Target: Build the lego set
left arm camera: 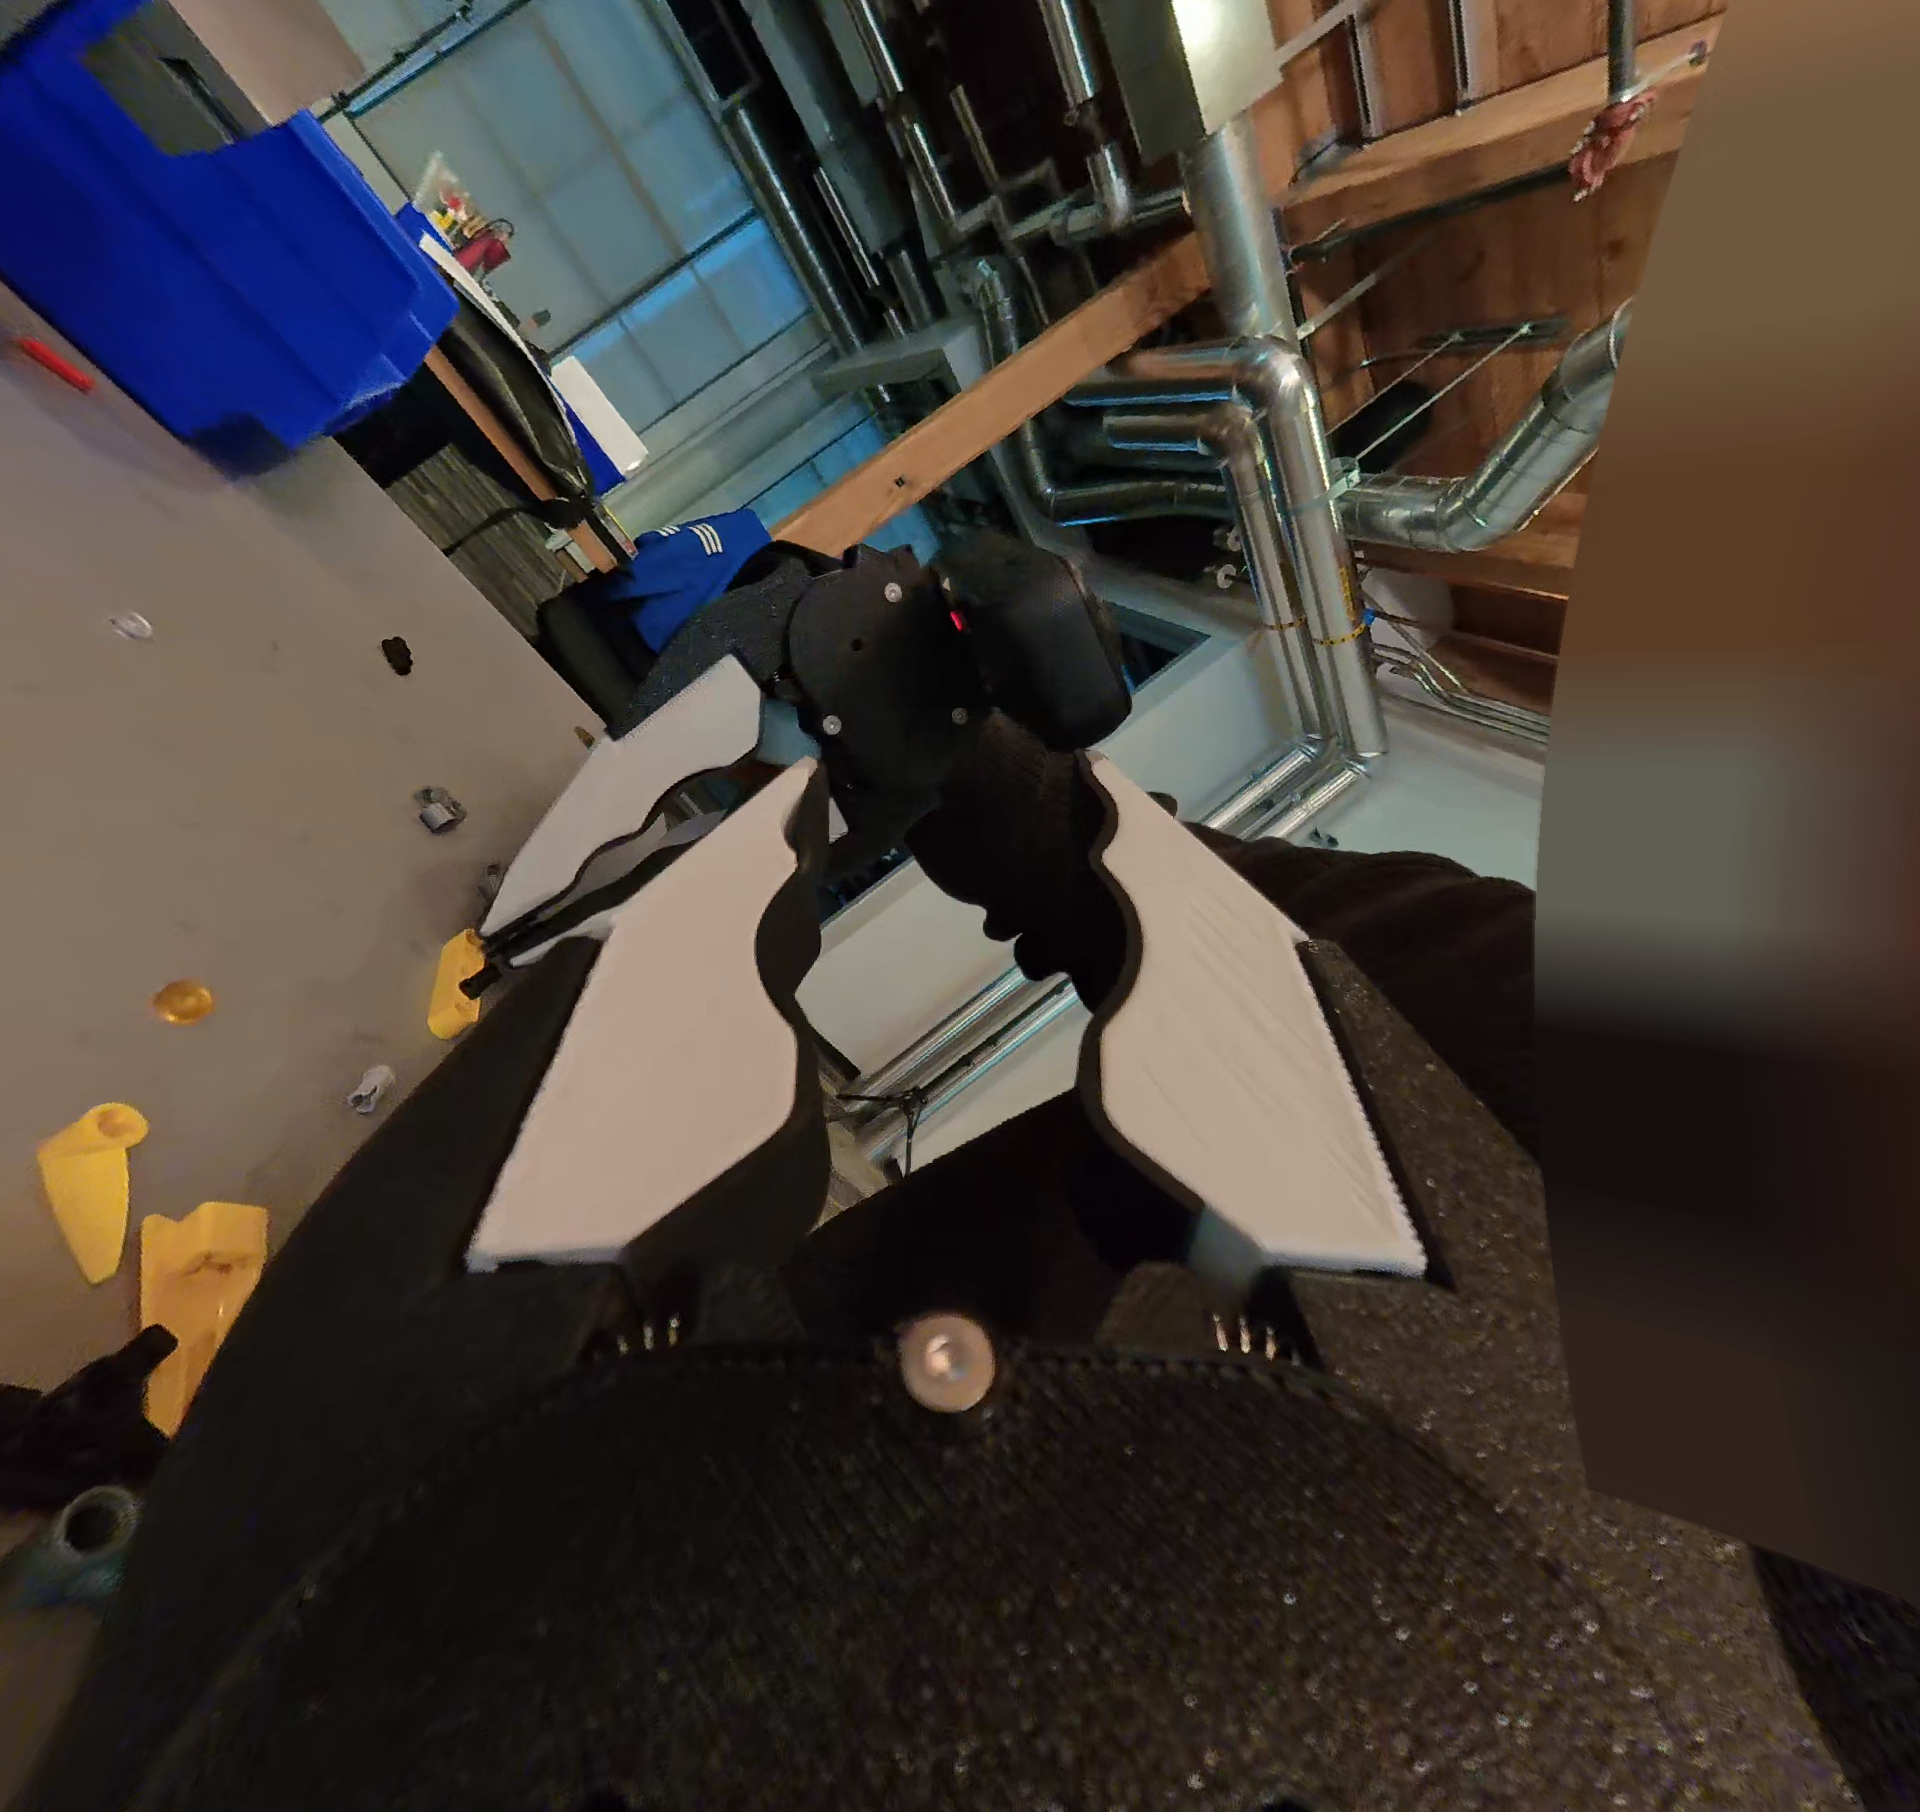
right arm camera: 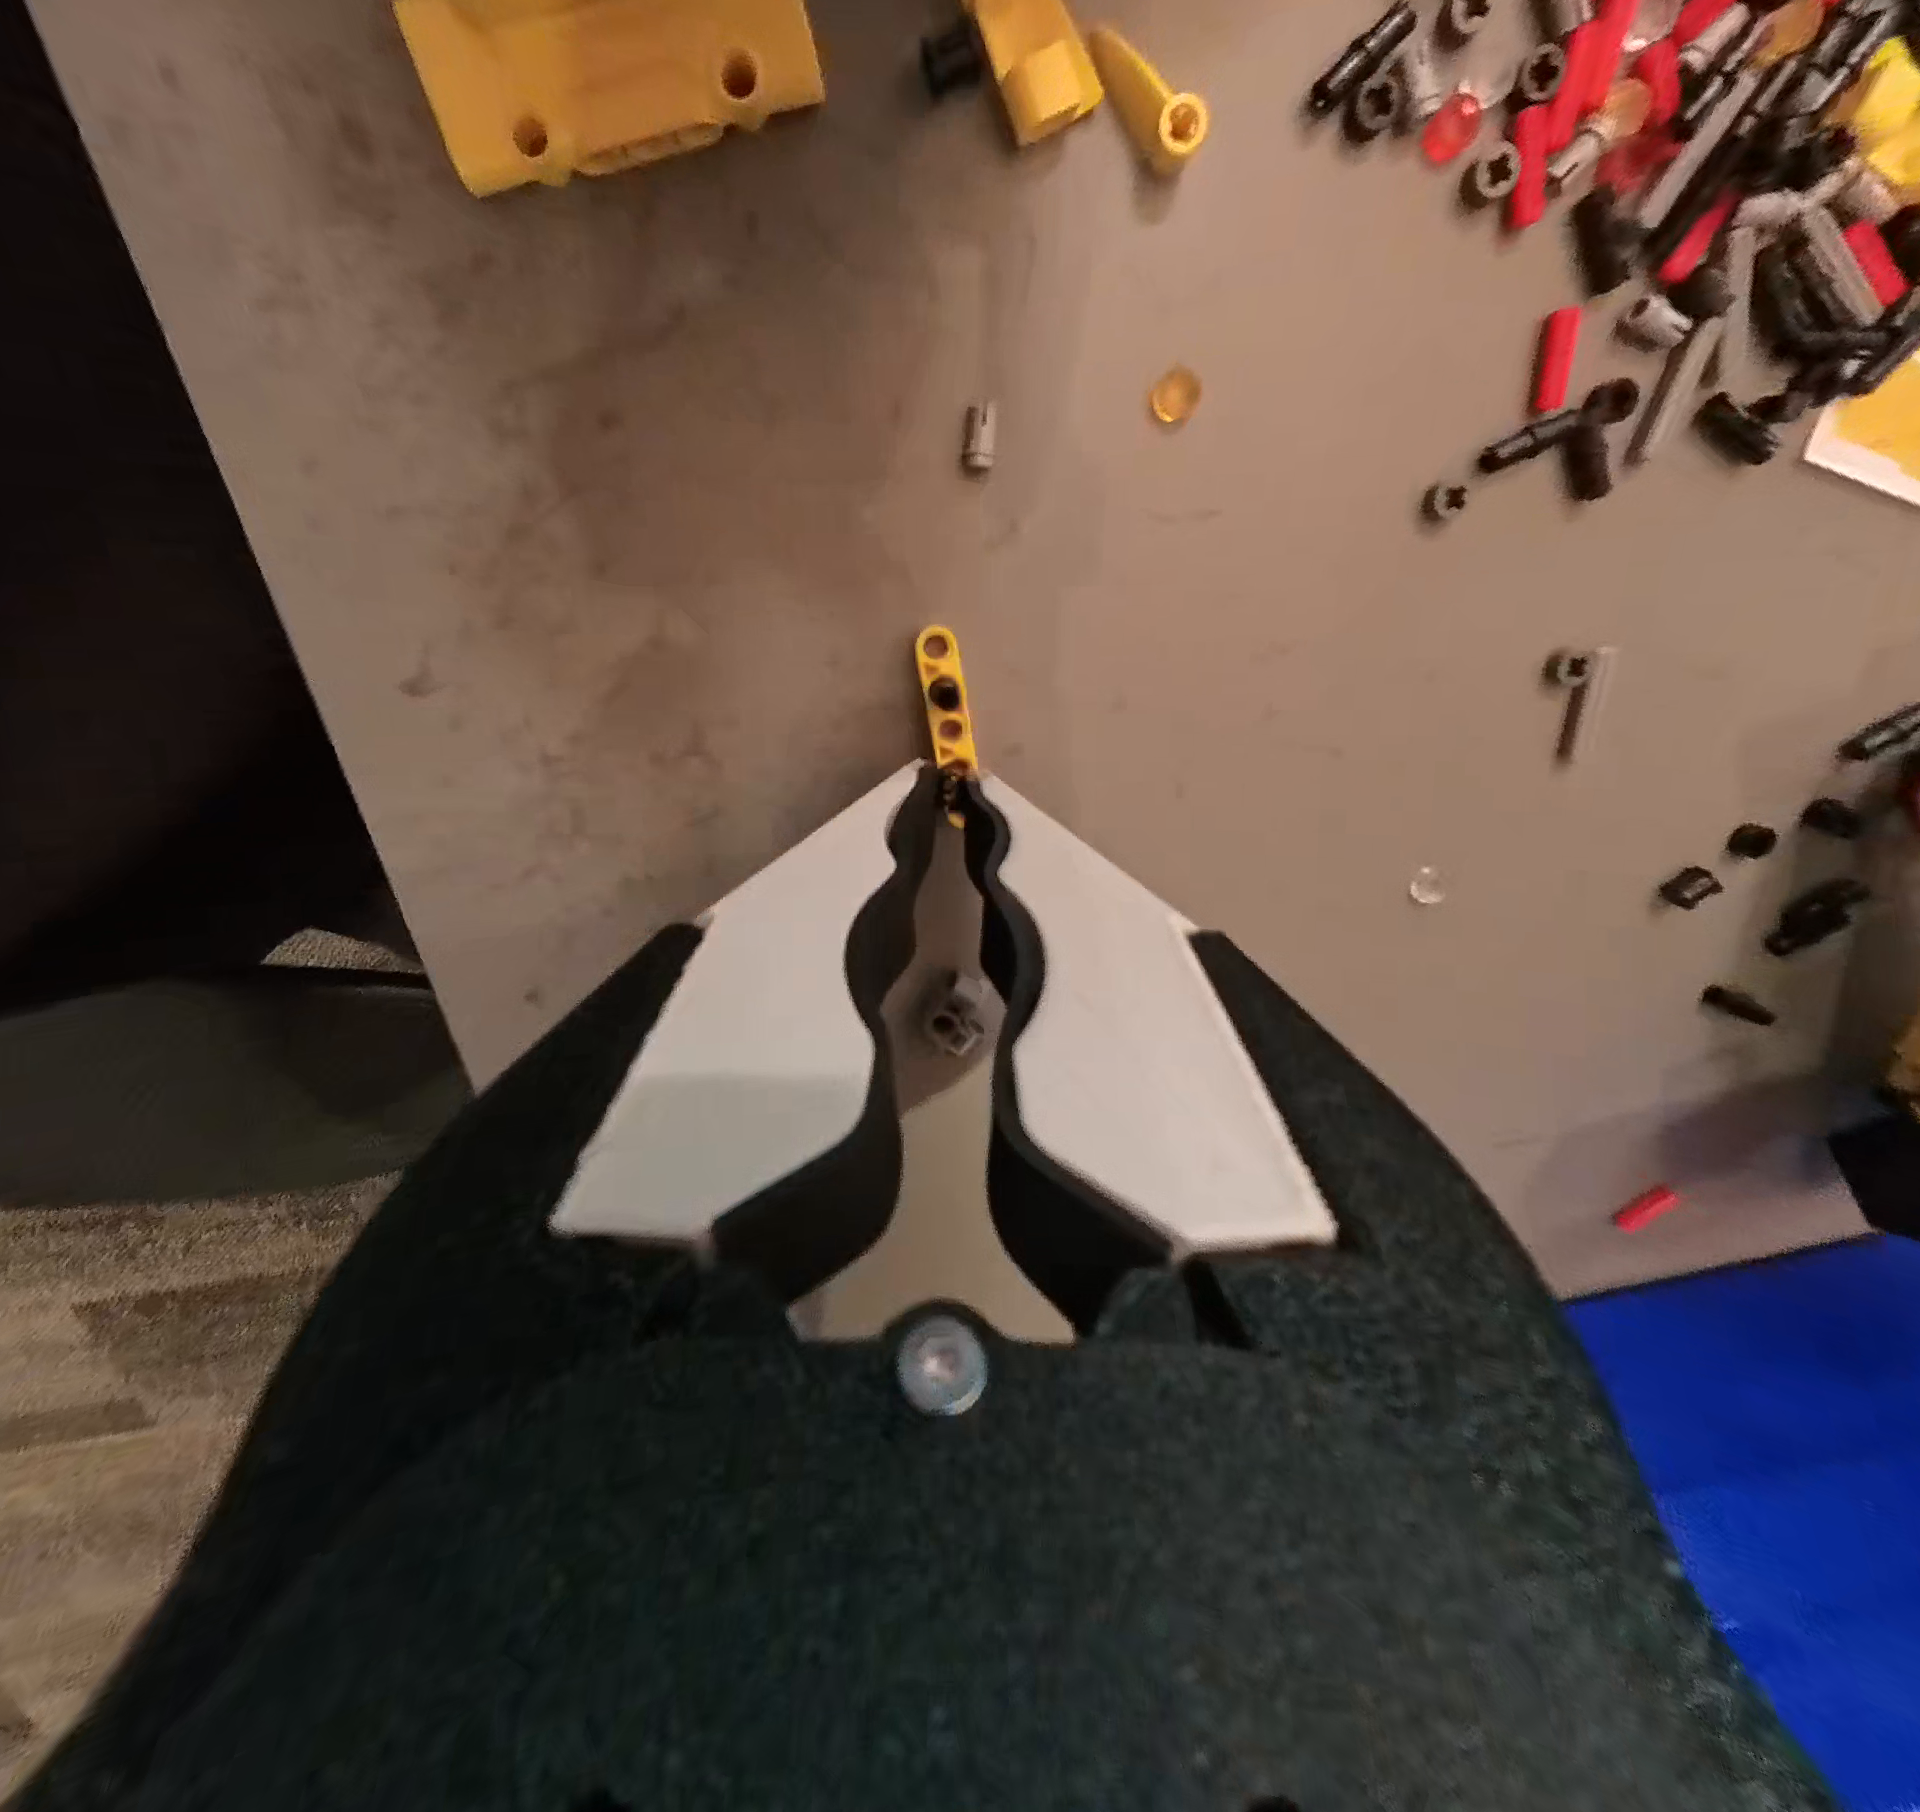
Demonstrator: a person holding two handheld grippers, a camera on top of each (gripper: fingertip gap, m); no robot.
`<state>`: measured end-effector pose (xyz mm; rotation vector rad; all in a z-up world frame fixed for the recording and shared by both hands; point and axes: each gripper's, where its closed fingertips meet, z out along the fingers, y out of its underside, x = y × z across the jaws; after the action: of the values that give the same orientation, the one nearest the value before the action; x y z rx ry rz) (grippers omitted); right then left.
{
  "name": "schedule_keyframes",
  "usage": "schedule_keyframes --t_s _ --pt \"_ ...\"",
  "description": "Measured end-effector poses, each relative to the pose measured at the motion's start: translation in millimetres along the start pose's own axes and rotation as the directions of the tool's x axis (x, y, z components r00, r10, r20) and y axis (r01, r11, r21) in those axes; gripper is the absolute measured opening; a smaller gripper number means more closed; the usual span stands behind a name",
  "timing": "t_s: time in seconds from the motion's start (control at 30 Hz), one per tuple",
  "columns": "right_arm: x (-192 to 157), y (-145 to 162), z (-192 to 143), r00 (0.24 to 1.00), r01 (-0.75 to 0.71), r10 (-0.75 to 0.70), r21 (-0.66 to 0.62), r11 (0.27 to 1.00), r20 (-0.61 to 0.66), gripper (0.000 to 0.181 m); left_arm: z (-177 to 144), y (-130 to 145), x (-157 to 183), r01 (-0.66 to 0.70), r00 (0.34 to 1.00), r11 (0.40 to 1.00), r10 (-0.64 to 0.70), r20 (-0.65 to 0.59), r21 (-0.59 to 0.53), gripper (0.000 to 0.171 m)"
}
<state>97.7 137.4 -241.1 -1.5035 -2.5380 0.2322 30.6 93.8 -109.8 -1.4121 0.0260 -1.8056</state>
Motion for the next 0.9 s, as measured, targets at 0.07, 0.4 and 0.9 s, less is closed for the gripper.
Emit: schedule_keyframes --t_s 0.07,0.4,0.9 --pt "1.6 0.1 1.6 1.000 0.016 -0.016 -0.024 1.000 0.009 0.003 -0.3 -0.6 0.8 -0.003 1.000 1.000 0.003 -0.001 0.002 0.046" --pt "0.8 0.2 3.6 0.995 0.002 0.004 -0.061 0.998 0.103 0.003 -0.9 -2.3 4.0 0.016 0.999 1.000 -0.016 -0.029 0.008 0.045" --pt "0.3 0.5 4.2 0.974 0.120 -0.110 -0.040 0.992 0.198 0.003 -0.2 -1.0 1.4 0.013 1.000 1.000 -0.013 -0.014 0.002 0.041"
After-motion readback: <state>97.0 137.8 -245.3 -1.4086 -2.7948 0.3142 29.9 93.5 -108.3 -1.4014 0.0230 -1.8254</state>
